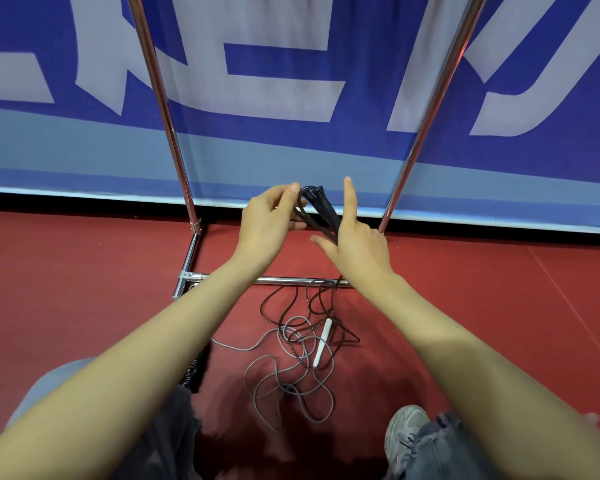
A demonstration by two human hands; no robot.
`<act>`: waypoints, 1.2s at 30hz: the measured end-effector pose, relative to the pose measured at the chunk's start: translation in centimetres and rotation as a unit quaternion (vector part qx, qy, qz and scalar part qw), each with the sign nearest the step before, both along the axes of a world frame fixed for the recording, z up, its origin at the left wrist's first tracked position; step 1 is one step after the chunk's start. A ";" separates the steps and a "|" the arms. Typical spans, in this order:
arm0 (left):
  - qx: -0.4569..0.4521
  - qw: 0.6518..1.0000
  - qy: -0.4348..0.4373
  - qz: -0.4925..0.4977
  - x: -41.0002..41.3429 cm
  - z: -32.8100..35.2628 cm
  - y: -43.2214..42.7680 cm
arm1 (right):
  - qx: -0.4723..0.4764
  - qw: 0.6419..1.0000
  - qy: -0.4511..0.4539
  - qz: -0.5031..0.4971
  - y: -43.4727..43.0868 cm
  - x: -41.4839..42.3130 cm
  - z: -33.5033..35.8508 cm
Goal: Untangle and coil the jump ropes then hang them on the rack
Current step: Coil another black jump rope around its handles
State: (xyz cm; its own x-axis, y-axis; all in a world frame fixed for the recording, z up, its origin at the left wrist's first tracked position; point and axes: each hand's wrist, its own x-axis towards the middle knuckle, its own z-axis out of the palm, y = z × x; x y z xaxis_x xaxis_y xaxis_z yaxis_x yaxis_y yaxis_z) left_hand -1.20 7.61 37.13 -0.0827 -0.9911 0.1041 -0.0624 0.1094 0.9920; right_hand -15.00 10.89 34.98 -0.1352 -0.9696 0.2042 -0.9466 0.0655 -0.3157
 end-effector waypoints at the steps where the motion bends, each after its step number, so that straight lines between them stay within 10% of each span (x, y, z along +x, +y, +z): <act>1: 0.008 1.000 0.021 -0.010 0.0 0.0 0.0 | -0.001 1.000 -0.006 -0.003 0.0 0.0 0.0; 16: 0.078 0.996 -0.035 0.003 2.3 1.6 -2.2 | 0.059 0.968 -0.190 0.155 -0.2 -2.2 0.3; 29: 0.119 0.992 -0.034 -0.014 3.6 1.9 -3.2 | 0.088 0.981 -0.032 0.171 0.1 -1.2 0.0; 36: 0.096 0.990 0.103 0.017 1.1 1.3 -1.7 | 0.026 0.923 -0.345 0.170 -0.9 -0.7 0.4</act>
State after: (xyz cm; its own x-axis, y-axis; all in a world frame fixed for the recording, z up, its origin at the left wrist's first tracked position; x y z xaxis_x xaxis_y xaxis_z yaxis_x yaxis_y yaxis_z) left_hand -0.13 5.93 38.45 -0.0464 -0.9961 -0.0746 0.1436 -0.0806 0.9863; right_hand -15.66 10.01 35.40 0.0977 -0.9859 0.1359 -0.4896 -0.1665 -0.8559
